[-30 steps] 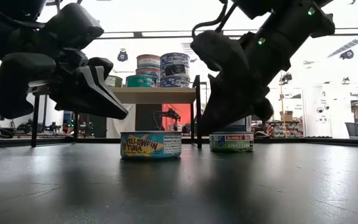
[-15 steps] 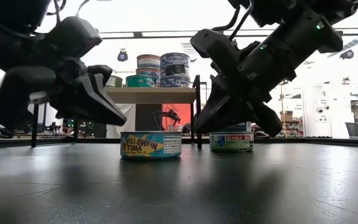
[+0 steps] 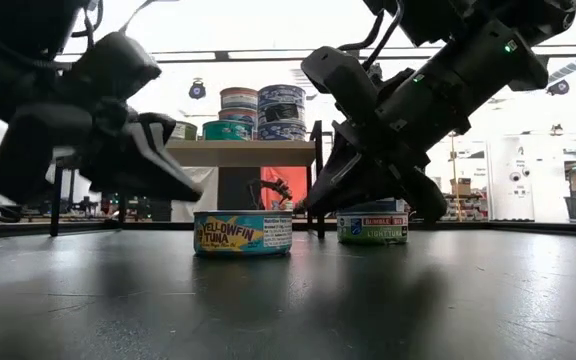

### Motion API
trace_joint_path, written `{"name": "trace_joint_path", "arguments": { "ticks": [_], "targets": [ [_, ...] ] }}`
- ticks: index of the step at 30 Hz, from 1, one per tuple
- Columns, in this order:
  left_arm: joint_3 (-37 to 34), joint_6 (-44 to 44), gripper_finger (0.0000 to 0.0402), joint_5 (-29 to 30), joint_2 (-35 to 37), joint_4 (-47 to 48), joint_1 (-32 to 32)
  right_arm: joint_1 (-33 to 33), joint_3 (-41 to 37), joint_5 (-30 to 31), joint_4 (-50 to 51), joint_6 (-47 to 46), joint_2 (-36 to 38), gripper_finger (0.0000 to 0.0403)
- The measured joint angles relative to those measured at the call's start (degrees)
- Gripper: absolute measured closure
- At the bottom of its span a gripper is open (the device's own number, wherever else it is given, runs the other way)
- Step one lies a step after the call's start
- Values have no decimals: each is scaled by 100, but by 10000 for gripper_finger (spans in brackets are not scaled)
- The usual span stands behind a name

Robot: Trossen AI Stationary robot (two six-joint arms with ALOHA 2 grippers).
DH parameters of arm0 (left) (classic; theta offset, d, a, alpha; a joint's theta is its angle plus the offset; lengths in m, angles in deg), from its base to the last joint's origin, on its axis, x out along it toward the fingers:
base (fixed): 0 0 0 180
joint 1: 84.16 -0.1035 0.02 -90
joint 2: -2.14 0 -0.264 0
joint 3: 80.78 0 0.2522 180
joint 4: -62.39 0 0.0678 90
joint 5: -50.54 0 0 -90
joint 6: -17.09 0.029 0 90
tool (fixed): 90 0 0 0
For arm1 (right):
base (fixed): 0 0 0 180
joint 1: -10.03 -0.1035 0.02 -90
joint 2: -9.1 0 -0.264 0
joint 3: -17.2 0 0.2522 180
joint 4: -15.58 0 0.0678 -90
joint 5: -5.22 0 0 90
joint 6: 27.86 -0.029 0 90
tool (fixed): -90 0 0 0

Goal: Stack canned seafood by type on shelf
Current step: Put the yellow/blue tuna can on the shelf

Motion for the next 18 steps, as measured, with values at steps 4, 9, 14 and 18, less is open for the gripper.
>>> {"name": "trace_joint_path", "arguments": {
  "ticks": [4, 9, 14, 18],
  "targets": [
    [52, 255, 401, -297, 2, -381, -2, -2, 0, 0, 3, -21, -5, 390],
    [20, 292, 401, -322, -49, -368, -16, -2, 0, -5, 7, -75, -5, 390],
    [11, 184, 401, -316, -352, -650, -85, -25, 0, -50, 13, -483, -5, 364],
    [47, 140, 401, -271, -594, -919, -114, -39, 0, -51, 131, -598, -5, 321]
  ]
}}
